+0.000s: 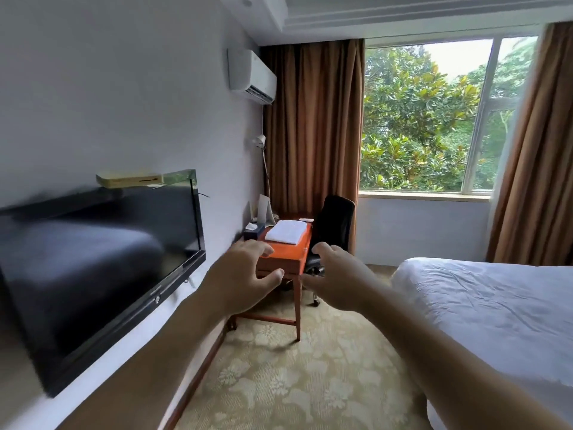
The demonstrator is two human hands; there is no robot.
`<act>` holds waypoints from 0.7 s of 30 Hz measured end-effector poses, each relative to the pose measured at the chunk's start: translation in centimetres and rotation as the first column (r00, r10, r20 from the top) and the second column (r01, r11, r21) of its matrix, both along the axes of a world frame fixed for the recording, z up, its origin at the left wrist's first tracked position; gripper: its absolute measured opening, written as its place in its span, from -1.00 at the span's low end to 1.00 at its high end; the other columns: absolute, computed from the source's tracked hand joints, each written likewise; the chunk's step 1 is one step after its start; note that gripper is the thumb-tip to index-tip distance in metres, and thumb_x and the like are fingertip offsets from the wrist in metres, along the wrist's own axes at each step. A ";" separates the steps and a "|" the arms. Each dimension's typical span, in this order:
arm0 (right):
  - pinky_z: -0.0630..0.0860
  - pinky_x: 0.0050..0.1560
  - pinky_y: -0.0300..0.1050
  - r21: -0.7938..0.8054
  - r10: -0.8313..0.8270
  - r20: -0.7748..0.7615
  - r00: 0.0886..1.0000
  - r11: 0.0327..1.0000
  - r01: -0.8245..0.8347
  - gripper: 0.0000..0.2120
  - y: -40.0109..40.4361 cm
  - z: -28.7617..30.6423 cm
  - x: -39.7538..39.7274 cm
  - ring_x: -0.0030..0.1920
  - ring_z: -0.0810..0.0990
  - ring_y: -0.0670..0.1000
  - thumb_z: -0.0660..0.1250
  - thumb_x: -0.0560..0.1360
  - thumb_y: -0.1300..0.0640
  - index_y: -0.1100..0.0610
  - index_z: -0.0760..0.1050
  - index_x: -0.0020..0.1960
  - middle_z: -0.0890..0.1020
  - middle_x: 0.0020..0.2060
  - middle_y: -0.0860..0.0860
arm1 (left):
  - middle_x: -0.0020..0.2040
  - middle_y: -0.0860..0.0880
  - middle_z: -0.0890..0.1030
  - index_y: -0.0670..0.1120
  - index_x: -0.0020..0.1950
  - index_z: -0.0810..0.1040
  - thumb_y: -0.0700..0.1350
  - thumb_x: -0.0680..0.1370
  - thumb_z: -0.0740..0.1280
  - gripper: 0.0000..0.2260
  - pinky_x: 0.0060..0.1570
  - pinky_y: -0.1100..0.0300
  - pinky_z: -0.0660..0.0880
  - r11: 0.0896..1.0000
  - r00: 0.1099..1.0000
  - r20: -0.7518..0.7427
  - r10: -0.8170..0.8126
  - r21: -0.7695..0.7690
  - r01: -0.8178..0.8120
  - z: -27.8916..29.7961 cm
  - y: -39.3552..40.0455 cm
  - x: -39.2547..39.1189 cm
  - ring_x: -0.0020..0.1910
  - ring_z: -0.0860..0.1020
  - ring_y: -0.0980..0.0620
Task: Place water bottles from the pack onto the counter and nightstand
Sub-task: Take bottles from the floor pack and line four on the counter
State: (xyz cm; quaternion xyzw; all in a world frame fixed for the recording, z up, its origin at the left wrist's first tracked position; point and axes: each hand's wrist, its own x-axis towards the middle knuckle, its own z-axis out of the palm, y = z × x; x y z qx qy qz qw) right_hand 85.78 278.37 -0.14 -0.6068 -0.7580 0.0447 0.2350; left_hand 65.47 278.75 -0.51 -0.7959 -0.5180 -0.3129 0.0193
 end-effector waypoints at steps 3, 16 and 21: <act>0.58 -0.06 -0.09 0.008 0.132 0.064 0.989 0.991 -0.133 -0.40 4.1 -0.5 -3.2 0.01 0.53 0.01 0.32 0.47 -0.25 0.02 0.32 0.39 0.57 0.18 0.01 | 0.21 0.01 0.60 -0.04 0.31 0.53 0.14 0.53 0.36 -0.58 0.19 0.09 0.50 0.990 0.990 0.014 0.142 -0.019 -0.142 -0.3 0.8 -2.7 0.19 0.51 0.06; 0.50 0.21 0.04 0.023 0.892 0.037 0.450 0.449 -0.893 -0.37 -3.3 -2.1 -32.1 0.26 0.50 0.12 0.31 0.50 -0.22 0.07 0.27 0.45 0.50 0.31 0.04 | 0.26 0.11 0.53 0.01 0.34 0.50 0.22 0.51 0.34 -0.52 0.17 0.22 0.41 0.394 0.397 -0.036 0.917 -0.081 -0.916 -3.2 -24.0 -22.2 0.29 0.45 0.09; 0.46 0.25 0.00 0.051 0.997 0.055 0.047 0.044 -0.998 -0.35 -20.3 -1.6 -39.3 0.34 0.46 0.09 0.26 0.53 -0.23 0.05 0.20 0.51 0.47 0.37 0.02 | 0.29 0.11 0.53 0.00 0.34 0.49 0.23 0.51 0.34 -0.52 0.20 0.23 0.38 0.003 0.004 -0.010 1.000 -0.061 -0.998 -2.6 -43.5 -20.8 0.33 0.43 0.10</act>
